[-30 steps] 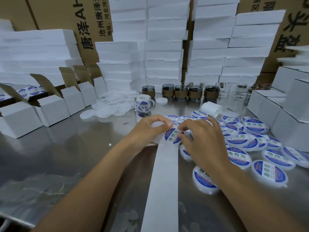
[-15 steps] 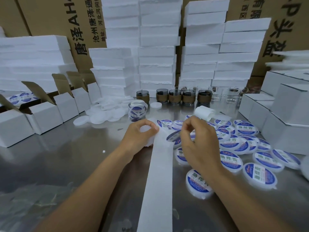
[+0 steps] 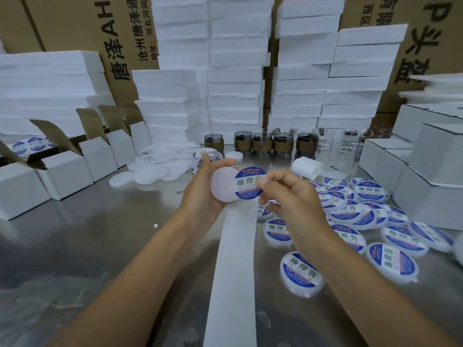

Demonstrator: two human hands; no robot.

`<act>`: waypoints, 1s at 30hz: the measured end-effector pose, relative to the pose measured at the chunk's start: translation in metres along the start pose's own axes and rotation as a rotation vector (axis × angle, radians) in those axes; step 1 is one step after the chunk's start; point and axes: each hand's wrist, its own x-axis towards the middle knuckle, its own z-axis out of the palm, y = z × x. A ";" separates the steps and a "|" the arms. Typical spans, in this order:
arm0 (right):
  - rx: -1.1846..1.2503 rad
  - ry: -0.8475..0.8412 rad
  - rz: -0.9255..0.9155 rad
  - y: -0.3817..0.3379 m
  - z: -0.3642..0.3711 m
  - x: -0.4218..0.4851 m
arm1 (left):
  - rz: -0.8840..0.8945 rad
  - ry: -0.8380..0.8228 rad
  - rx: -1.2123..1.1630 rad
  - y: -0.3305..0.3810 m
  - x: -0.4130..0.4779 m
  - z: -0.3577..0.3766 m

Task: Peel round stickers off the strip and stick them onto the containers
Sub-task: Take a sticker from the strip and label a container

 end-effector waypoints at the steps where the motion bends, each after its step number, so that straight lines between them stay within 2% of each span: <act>1: 0.002 0.002 -0.008 0.000 0.002 -0.001 | -0.019 -0.038 -0.017 -0.001 -0.001 0.001; 9: -0.064 0.087 -0.014 0.004 0.009 -0.002 | -0.085 -0.189 -0.100 -0.007 -0.006 0.010; 30: -0.150 0.152 0.014 0.012 0.002 0.000 | -0.103 -0.185 0.012 -0.010 -0.009 0.014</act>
